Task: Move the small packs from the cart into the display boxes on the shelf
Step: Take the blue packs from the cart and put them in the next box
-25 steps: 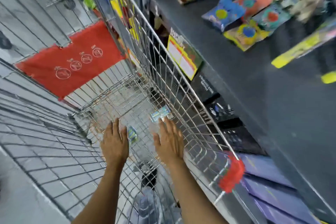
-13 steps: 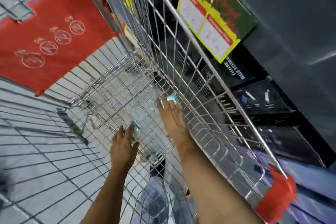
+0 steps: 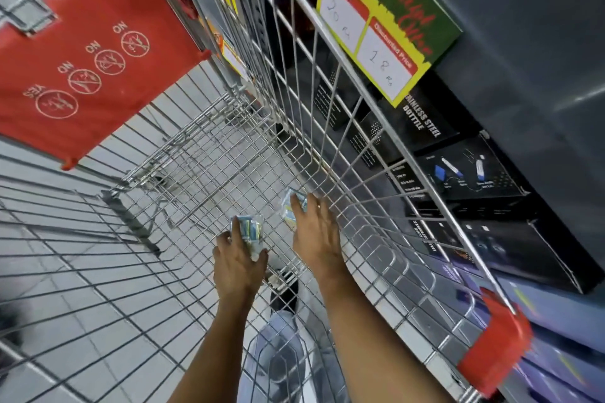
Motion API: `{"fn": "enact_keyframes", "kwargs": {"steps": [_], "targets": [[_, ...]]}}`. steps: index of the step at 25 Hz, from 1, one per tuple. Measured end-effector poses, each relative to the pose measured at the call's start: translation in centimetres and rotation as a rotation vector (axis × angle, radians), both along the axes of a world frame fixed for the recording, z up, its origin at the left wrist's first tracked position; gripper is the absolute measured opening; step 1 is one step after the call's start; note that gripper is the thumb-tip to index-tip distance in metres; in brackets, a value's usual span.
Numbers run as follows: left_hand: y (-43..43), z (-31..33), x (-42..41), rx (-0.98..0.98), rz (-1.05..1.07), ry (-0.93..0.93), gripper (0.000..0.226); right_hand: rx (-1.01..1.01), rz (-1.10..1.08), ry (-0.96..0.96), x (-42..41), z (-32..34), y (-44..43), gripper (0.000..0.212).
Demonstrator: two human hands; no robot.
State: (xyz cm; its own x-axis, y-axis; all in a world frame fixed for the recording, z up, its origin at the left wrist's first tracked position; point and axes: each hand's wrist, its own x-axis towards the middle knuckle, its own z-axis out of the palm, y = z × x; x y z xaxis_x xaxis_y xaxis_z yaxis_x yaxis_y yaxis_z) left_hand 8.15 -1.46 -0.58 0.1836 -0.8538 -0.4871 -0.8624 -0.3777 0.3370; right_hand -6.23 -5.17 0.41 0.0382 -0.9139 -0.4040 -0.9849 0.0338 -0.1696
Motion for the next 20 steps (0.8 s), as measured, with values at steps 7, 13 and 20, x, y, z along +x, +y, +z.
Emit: {"fn": "enact_keyframes", "kwargs": {"steps": [7, 13, 20], "targets": [[-0.9, 3.0, -0.9, -0.263, 0.123, 0.159, 0.080, -0.208, -0.183, -0.040, 0.5, 3.1, 0.3, 0.064], [-1.8, 10.5, -2.4, -0.523, 0.244, 0.305, 0.074, -0.374, -0.144, -0.085, 0.8, 9.9, 1.3, 0.060], [-3.5, 21.9, -2.7, -0.893, 0.204, 0.410, 0.067, -0.697, -0.116, -0.229, -0.6, 20.9, 3.1, 0.055]]}}
